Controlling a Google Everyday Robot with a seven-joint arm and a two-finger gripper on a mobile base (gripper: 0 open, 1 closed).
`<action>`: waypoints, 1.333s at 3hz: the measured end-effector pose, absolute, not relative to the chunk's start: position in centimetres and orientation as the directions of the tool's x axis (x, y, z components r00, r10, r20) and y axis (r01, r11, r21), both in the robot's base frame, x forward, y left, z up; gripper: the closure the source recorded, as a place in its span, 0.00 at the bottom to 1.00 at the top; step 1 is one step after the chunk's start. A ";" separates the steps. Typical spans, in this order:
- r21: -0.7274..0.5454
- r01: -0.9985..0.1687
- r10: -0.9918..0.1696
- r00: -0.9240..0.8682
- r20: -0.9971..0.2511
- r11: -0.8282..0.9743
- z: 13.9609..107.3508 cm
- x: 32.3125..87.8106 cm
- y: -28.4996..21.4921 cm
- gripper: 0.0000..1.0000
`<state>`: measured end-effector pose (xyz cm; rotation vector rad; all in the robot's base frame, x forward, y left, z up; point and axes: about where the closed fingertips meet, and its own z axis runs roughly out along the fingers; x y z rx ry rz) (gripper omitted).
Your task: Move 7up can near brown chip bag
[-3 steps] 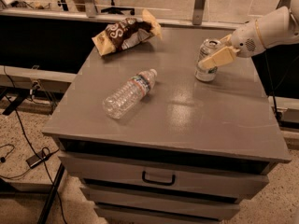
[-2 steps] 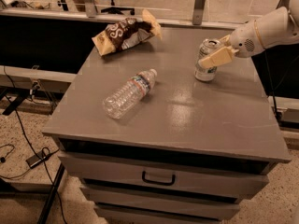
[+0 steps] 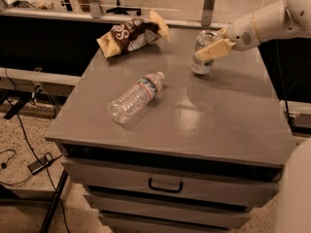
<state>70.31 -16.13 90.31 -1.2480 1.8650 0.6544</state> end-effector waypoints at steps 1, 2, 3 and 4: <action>-0.037 -0.938 -0.494 -0.148 -0.857 0.345 91.9 73.0 -12.9 1.00; -0.071 -0.947 -0.488 -0.096 -0.868 0.312 93.2 74.9 -9.5 1.00; -0.095 -0.927 -0.502 -0.108 -0.858 0.362 94.2 76.8 -7.5 1.00; -0.106 -0.887 -0.528 -0.168 -0.833 0.450 93.9 78.5 -6.1 1.00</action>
Offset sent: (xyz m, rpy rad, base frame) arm 0.0817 0.0961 0.0583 0.0613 -0.1460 0.1172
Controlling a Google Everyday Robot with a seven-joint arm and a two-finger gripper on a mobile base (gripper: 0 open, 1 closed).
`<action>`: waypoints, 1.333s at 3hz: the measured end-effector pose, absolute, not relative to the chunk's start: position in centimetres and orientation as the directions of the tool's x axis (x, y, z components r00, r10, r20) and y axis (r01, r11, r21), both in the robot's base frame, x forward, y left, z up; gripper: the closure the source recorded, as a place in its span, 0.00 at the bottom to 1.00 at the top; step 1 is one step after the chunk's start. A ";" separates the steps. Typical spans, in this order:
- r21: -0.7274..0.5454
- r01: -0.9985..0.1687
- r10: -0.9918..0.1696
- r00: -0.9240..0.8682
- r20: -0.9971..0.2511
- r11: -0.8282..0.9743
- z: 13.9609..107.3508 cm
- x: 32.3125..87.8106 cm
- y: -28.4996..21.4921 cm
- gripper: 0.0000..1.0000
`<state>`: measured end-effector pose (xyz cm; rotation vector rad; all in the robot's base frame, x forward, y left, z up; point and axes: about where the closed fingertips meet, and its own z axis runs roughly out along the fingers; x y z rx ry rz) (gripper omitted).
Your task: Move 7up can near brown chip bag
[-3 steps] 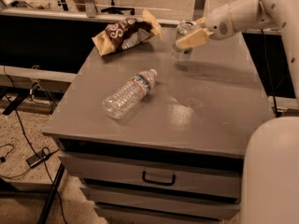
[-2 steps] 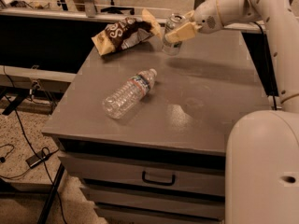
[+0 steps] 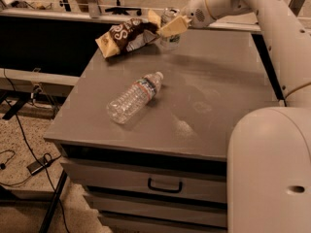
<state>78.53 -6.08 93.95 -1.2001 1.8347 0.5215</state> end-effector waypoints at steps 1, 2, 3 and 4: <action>-0.068 -0.869 -0.527 -0.234 -0.817 0.490 92.4 79.0 -5.4 1.00; -0.023 -0.868 -0.524 -0.279 -0.805 0.497 90.5 79.0 -5.0 1.00; 0.016 -0.880 -0.512 -0.291 -0.808 0.475 89.2 78.8 -4.8 0.82; 0.035 -0.889 -0.500 -0.288 -0.817 0.456 88.6 78.6 -4.7 0.59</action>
Offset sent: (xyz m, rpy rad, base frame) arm 0.0008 0.0086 -0.0512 -0.0103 0.1541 -0.0674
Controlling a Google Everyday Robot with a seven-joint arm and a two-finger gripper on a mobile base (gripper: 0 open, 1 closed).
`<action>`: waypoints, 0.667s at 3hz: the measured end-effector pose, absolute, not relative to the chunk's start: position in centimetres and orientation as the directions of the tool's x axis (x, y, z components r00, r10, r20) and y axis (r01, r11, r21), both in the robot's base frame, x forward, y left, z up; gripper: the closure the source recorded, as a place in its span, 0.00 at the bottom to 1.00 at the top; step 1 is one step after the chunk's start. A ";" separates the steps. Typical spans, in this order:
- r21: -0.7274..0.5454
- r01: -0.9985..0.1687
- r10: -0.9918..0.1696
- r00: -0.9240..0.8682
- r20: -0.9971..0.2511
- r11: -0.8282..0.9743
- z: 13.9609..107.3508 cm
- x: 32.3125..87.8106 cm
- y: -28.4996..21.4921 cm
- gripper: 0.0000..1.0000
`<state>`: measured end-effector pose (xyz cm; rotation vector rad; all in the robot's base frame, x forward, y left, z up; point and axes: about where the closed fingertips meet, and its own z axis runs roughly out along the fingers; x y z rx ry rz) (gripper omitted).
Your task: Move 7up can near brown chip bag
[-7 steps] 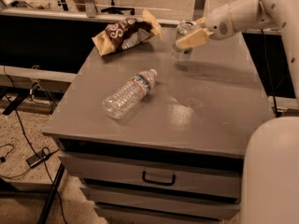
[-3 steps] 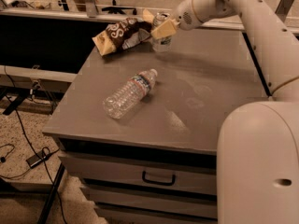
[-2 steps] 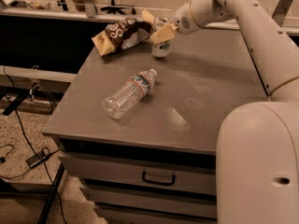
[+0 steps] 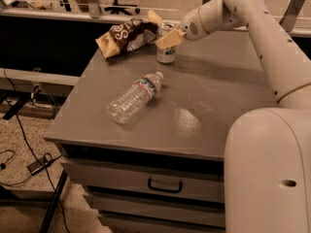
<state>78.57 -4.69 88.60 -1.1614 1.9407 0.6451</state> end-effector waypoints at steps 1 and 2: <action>0.035 -0.890 -0.499 -0.287 -0.817 0.455 88.8 78.6 -4.7 0.36; 0.035 -0.890 -0.499 -0.287 -0.817 0.455 88.8 78.6 -4.7 0.13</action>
Offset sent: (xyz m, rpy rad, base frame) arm -0.0044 -0.0080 0.0149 -0.0188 -0.0697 0.0254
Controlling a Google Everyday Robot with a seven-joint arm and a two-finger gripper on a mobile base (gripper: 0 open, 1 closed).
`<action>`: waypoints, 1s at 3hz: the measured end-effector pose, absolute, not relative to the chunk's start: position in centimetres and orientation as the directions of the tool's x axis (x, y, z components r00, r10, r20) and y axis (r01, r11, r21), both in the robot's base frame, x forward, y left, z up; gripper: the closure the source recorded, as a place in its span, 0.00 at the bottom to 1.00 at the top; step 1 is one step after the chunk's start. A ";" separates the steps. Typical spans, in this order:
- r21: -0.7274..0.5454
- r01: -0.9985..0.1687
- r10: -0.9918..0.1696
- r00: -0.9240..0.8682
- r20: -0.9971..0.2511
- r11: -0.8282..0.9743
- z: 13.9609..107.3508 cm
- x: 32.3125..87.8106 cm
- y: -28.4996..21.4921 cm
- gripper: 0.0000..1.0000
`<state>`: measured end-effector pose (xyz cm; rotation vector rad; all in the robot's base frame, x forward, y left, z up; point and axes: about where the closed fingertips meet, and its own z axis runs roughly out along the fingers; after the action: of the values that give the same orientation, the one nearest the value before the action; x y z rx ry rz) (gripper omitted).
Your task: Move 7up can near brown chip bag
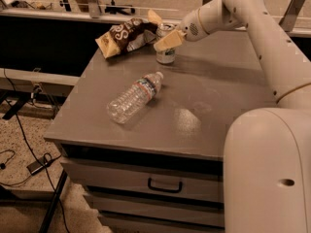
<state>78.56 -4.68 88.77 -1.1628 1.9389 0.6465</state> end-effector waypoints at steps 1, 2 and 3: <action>0.035 -0.890 -0.499 -0.287 -0.817 0.455 88.8 78.6 -4.7 0.00; -0.017 -0.881 -0.502 -0.254 -0.827 0.473 90.3 79.0 -6.3 0.00; -0.041 -0.852 -0.478 -0.251 -0.842 0.521 93.0 78.0 -12.0 0.00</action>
Offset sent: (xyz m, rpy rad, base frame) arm 0.0096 -0.0450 0.0417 -0.0225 -0.1323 -0.0572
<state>77.97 -12.04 93.01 -1.0926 1.8984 0.5469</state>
